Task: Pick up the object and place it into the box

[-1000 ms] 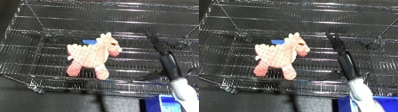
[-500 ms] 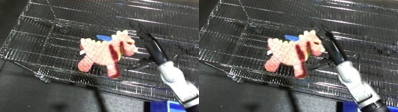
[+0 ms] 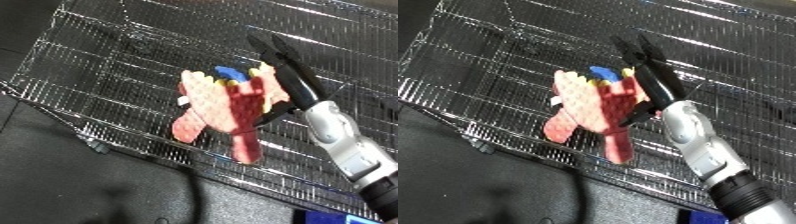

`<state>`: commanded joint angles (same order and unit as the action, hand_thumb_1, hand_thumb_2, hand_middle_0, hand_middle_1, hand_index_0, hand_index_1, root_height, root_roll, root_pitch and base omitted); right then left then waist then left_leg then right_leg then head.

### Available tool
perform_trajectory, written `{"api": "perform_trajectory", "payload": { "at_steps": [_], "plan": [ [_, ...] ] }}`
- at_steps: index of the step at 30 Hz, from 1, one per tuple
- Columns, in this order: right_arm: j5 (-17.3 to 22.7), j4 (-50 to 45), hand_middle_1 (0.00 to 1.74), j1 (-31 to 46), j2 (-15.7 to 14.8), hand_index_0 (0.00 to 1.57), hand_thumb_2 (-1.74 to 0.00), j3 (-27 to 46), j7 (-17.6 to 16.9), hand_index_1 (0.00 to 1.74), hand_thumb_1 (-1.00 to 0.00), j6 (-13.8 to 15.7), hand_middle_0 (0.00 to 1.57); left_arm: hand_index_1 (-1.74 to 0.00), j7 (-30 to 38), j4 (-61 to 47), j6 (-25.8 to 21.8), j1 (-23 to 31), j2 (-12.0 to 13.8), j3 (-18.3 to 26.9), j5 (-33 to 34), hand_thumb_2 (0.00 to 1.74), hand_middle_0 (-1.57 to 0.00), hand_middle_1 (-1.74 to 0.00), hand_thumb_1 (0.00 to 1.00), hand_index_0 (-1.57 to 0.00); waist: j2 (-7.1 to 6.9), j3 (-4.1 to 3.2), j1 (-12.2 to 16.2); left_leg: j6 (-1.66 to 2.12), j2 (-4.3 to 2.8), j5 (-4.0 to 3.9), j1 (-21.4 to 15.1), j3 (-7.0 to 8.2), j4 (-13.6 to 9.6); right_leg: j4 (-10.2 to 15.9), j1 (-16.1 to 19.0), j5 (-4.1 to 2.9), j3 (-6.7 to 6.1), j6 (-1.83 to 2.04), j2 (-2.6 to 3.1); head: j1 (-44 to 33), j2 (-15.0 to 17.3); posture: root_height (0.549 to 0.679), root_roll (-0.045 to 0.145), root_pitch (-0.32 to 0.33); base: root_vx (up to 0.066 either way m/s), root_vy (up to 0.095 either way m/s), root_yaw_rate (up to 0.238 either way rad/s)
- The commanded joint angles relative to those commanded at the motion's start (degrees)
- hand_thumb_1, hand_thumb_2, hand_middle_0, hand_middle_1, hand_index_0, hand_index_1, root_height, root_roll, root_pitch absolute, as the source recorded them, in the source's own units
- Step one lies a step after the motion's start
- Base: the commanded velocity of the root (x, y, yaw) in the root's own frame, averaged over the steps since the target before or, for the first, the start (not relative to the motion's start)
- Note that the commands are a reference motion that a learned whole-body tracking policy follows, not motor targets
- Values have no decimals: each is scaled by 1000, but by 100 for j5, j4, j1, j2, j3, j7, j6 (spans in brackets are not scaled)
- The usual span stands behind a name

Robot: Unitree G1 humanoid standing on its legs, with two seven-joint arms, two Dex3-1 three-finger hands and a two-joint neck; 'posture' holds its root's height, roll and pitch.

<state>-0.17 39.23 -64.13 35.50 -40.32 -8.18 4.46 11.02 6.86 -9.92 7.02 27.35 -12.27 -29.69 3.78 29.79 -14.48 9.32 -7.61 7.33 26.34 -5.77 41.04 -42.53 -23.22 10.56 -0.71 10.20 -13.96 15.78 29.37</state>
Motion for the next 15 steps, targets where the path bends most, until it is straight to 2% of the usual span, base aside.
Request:
{"api": "perform_trajectory", "payload": {
  "at_steps": [7,15],
  "plan": [
    [-429,928,0,-226,-410,0,0,-516,325,0,0,-101,0,-1740,-14,-72,-46,63,10,-16,-10,1740,-1570,-1740,1000,-1570,40,0,-164,14,-8,1,89,-65,40,-10,-28,-8,54,-13,14,212,-21,621,-3,-81,6,-5,43],
    [-658,1575,0,-56,-822,0,0,-501,366,0,0,-206,0,-1740,-3,-168,-58,137,-57,-37,4,1740,-1570,-1740,1000,-1570,101,0,-242,9,2,-7,154,-103,85,-49,-41,7,84,-18,18,318,4,620,-7,-81,6,6,38]
  ]
}}
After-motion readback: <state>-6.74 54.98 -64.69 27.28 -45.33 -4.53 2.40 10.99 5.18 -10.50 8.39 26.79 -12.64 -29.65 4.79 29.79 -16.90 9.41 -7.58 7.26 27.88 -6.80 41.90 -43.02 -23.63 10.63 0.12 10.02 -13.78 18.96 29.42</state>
